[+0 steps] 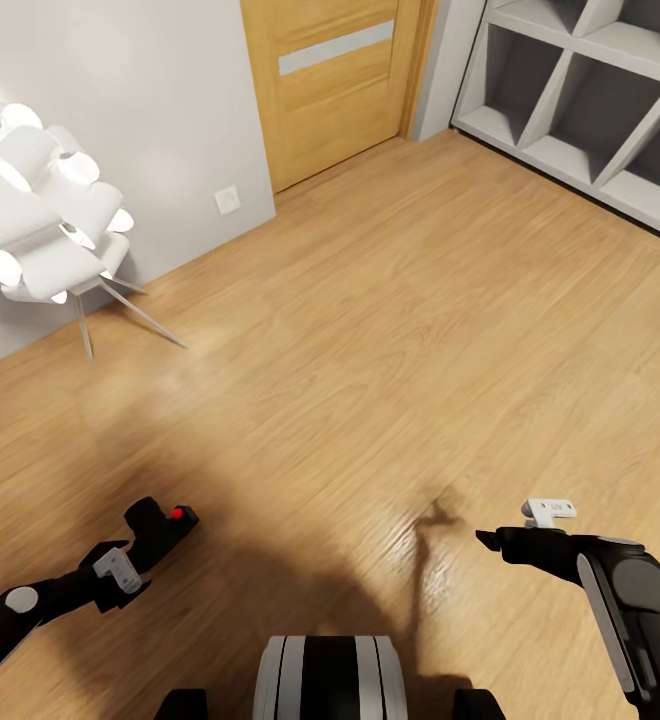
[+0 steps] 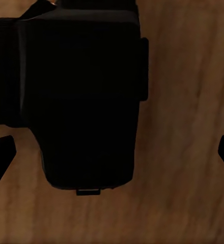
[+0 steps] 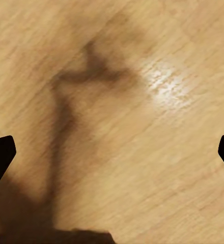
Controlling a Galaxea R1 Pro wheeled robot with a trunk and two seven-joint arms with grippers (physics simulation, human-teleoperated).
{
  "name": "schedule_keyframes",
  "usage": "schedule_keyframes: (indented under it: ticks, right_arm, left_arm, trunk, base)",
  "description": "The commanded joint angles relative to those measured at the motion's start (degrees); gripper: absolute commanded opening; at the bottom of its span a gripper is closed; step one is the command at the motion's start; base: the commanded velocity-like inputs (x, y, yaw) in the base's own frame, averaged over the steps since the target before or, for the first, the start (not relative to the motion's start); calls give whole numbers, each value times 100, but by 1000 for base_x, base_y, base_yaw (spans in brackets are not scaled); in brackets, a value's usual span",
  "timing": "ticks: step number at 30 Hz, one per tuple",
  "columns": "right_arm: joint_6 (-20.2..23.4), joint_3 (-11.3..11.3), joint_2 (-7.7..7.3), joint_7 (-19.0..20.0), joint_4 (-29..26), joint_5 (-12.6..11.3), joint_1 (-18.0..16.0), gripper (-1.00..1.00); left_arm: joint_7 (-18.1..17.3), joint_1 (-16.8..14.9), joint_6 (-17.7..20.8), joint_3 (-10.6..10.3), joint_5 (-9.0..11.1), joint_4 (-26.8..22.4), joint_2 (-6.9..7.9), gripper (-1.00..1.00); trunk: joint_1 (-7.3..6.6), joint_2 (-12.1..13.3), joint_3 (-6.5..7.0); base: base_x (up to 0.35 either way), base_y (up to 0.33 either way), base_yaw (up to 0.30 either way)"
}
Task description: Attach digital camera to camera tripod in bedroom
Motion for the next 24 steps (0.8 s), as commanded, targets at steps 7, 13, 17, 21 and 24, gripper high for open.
schedule_keyframes:
  ticks: [7,13,17,21,24]
  right_arm:
    - [24,-4,0,33,-5,23,-6,100]
    - [24,-4,0,33,-5,19,-20,100]
    - [24,0,4,33,-5,18,-40,100]
    - [24,2,6,33,-5,18,-49,100]
    - [24,3,7,33,-5,18,-50,100]
  left_arm:
    - [7,-2,-33,7,-53,-7,11,100]
    - [8,-15,-32,13,-54,-11,10,100]
    - [8,-35,-33,15,-54,-12,9,100]
    - [8,-55,-33,16,-55,-13,13,100]
    - [8,-65,-33,17,-55,-13,14,100]
  trunk:
    - [-1,-1,-4]
    - [-1,-1,-7]
    - [-1,-1,-22]
    - [-1,-1,-46]
    - [-1,-1,-67]
  base:
    - [0,0,0]
    - [0,0,0]
    - [0,0,0]
    - [0,0,0]
    - [0,0,0]
